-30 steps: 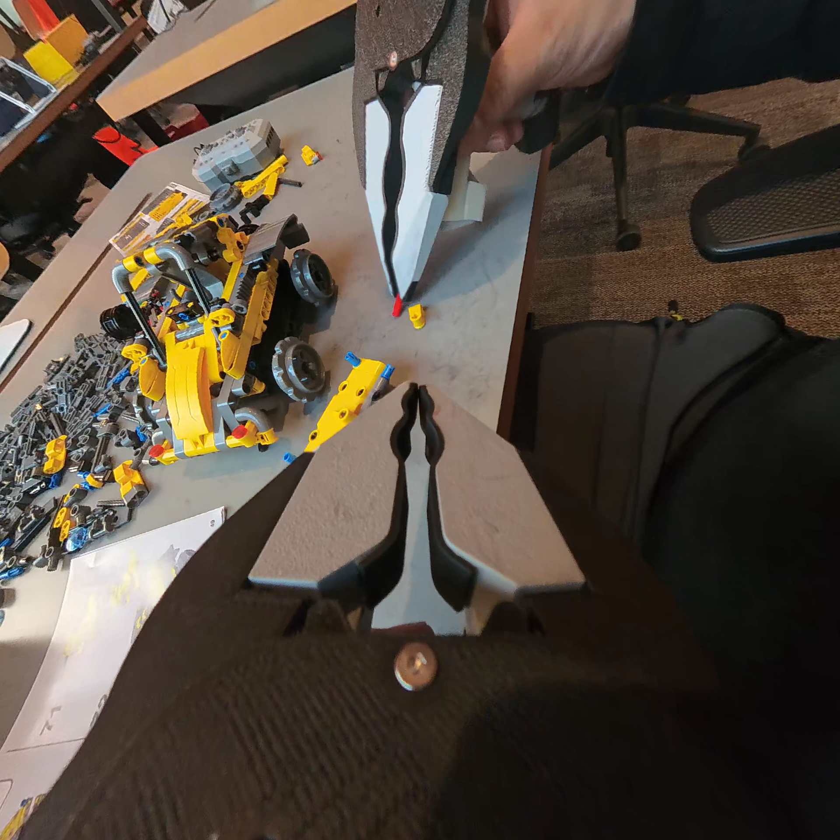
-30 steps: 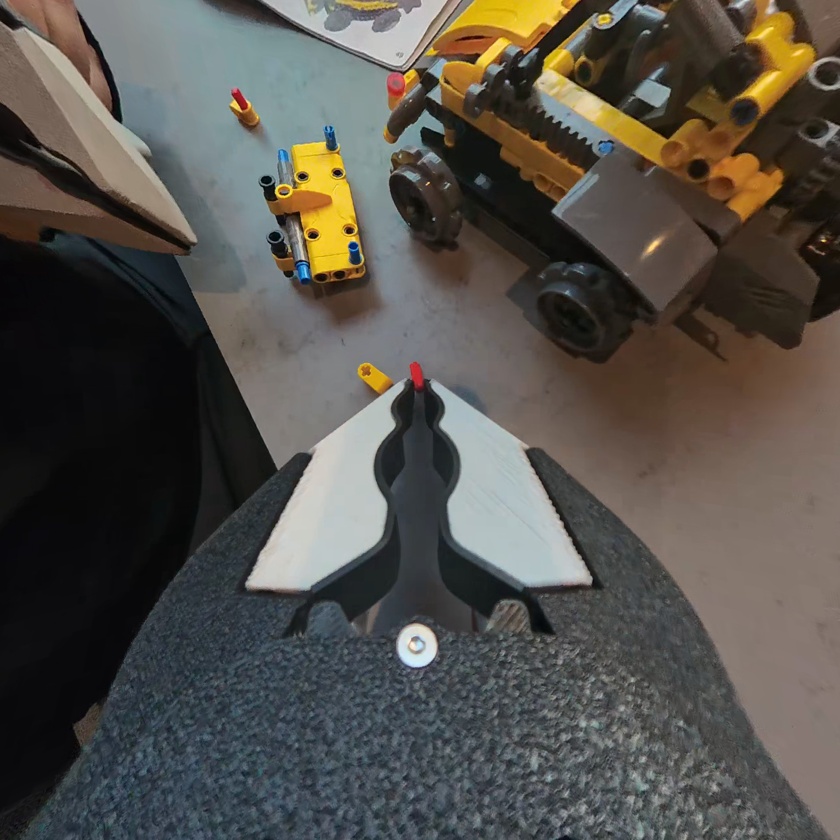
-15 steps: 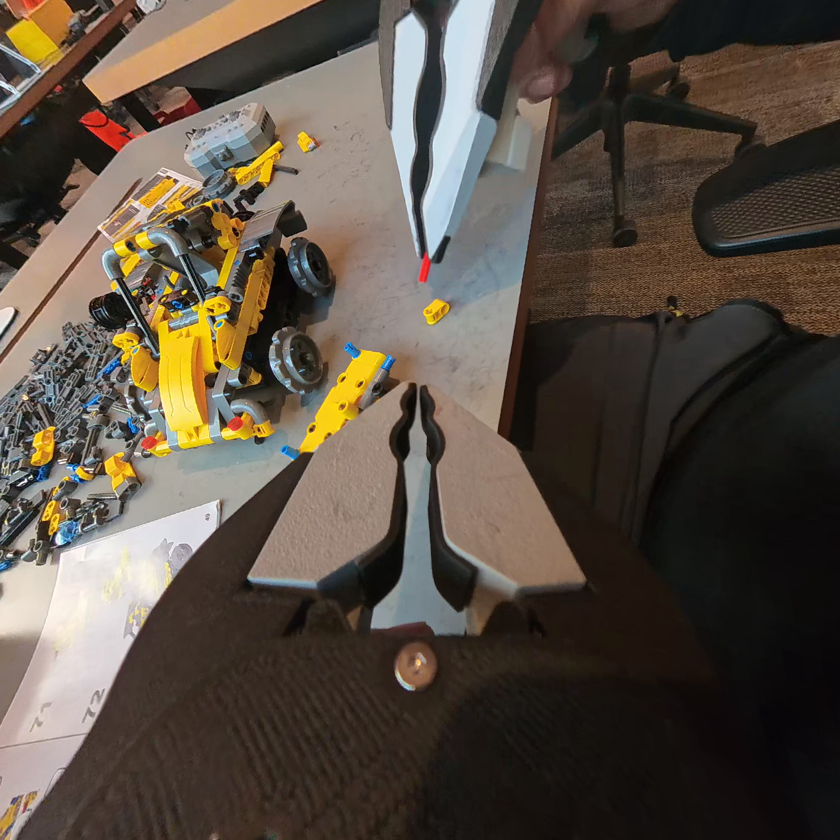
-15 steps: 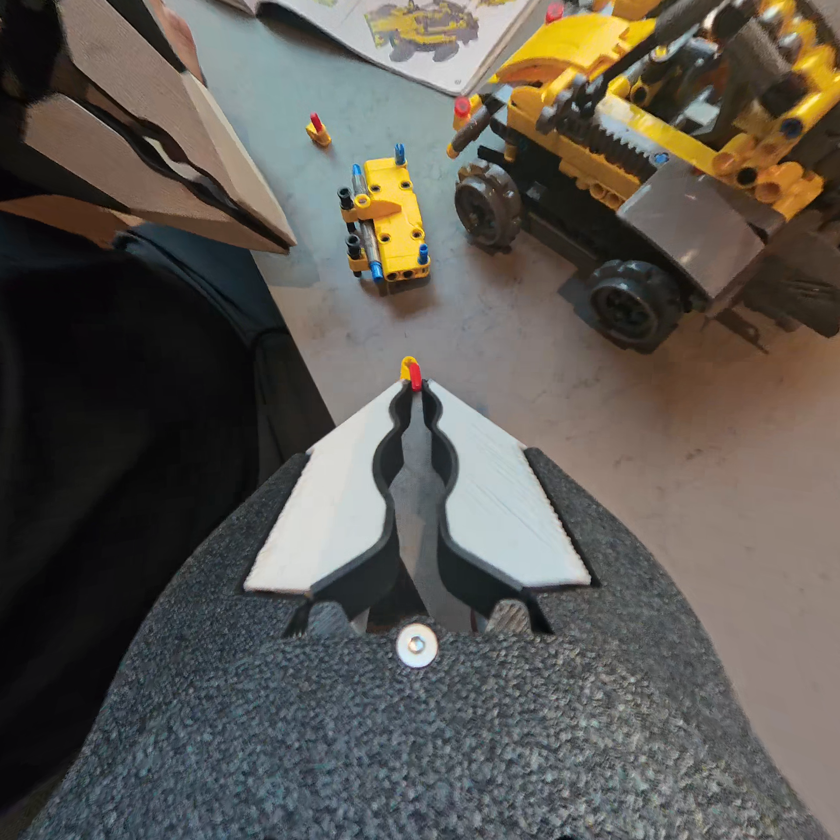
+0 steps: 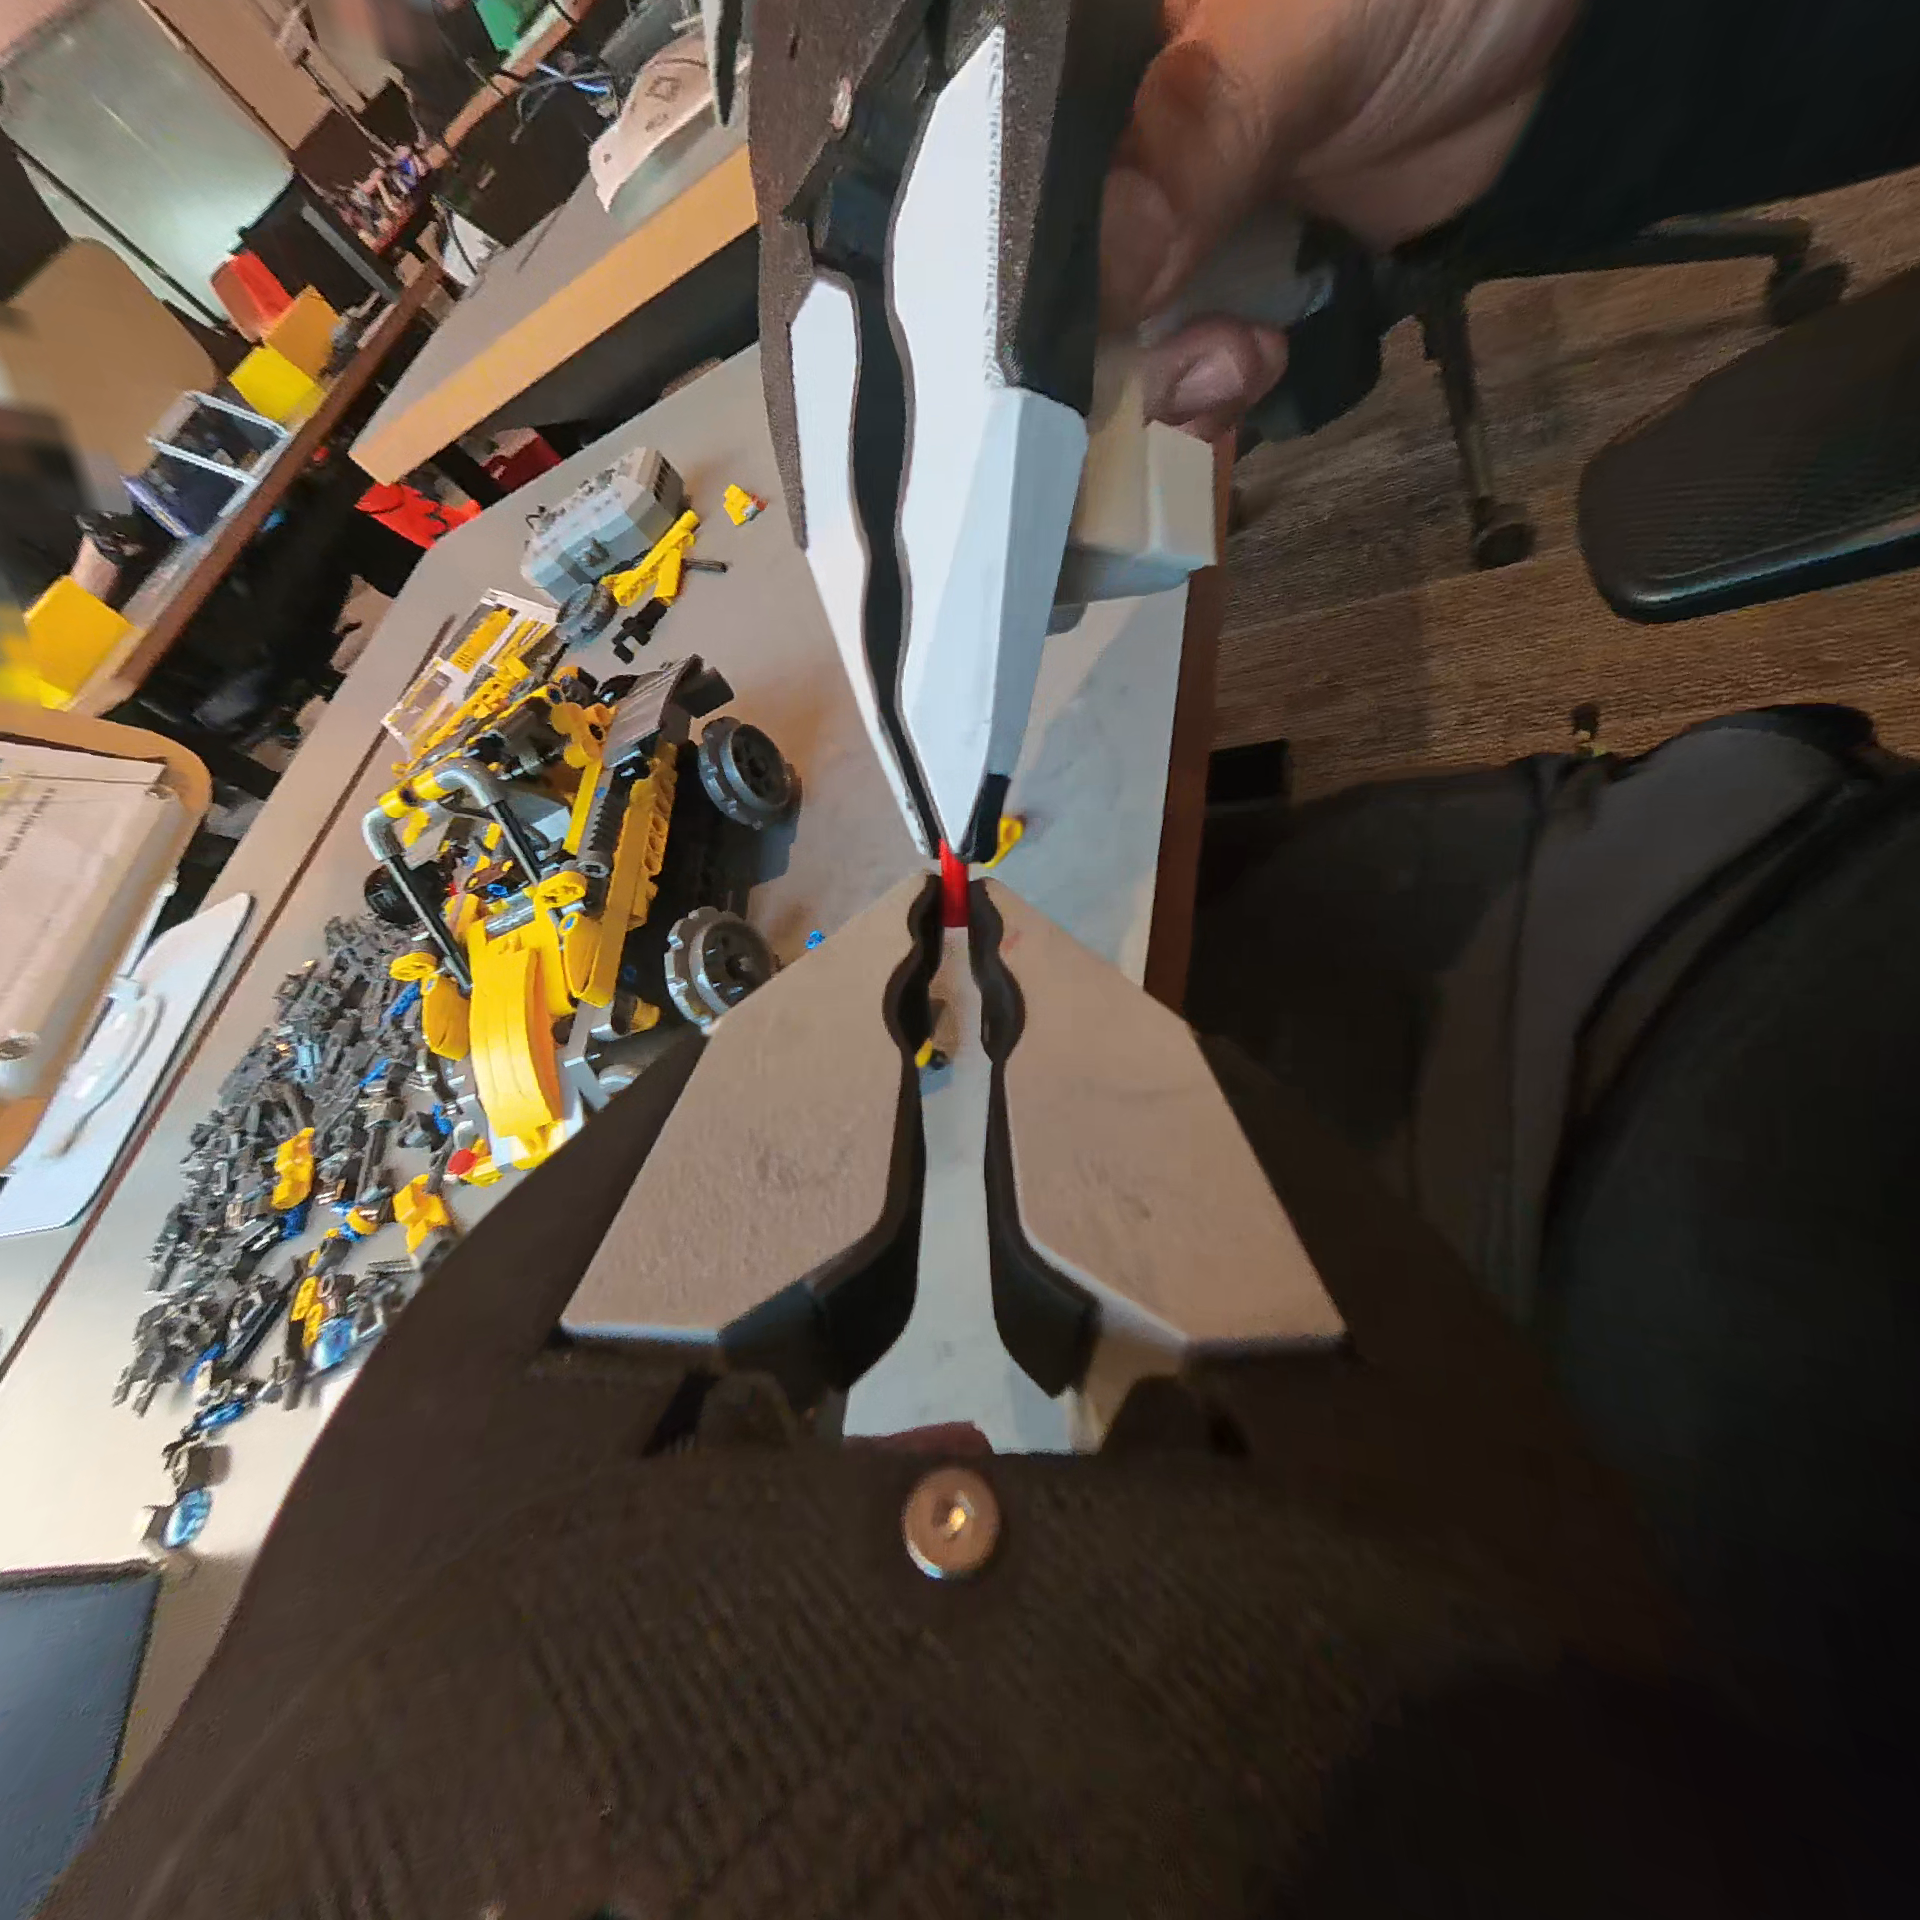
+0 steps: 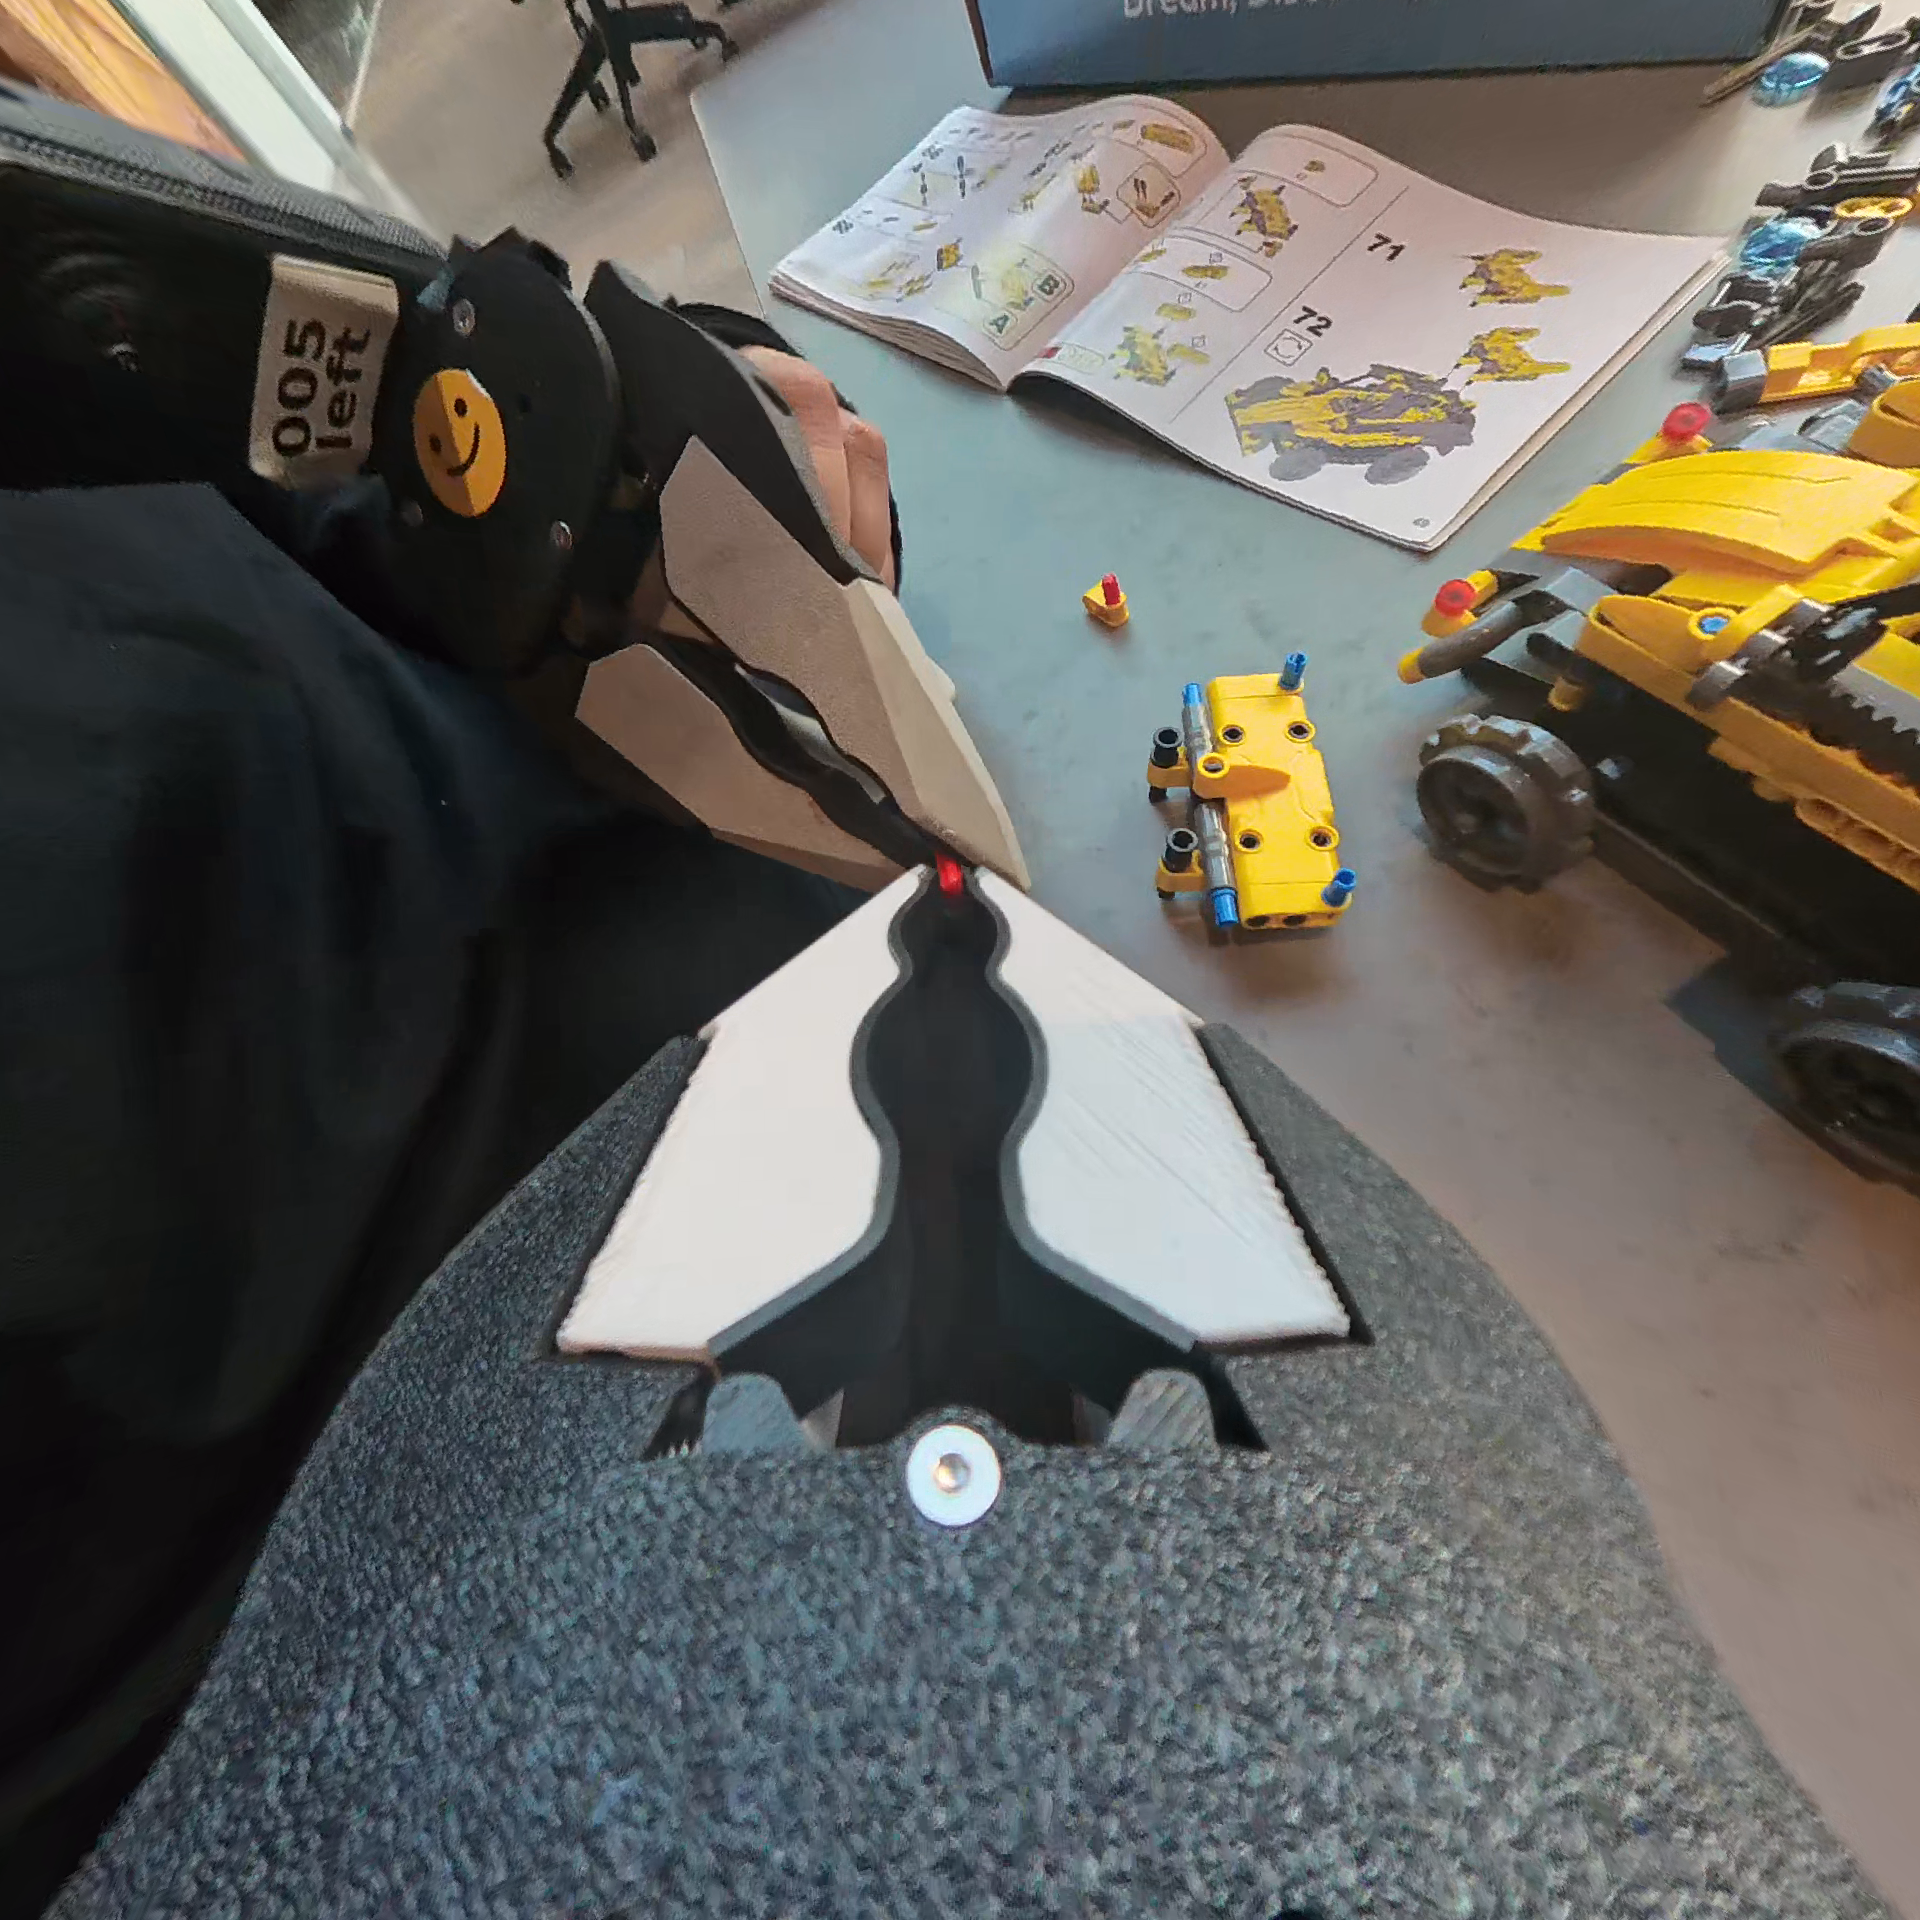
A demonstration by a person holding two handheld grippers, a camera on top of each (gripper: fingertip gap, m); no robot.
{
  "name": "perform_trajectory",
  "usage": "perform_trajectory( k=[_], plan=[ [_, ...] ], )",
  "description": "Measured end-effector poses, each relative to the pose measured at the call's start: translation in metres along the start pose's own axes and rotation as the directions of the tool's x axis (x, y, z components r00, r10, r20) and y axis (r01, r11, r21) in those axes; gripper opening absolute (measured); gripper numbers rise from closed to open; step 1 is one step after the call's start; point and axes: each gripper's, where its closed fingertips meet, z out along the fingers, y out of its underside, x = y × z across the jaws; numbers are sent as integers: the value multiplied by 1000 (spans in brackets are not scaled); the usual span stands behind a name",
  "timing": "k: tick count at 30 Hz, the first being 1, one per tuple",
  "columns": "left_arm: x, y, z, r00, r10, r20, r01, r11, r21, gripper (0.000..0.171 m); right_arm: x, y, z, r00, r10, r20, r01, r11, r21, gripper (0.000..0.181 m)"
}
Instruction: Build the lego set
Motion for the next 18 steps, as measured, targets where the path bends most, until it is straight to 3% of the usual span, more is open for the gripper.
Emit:
perform_trajectory(
  k=[7, 13, 18],
  plan=[
    [-11, -3, -4, 997, -30, 78, 29, 999, 14, 1, 2, -11, -1, 994, 100, 31, -104, 986, 130, 5],
    [-8, 3, 4, 992, -98, 84, 98, 995, 4, 1, 8, -5, -1, 990, 143, 6, -142, 982, 121, 4],
    [-4, 16, 9, 967, -254, 2, 254, 967, -27, 13, 43, 16, -21, 968, 87, -234, -91, 996, -4, 4]
  ],
)
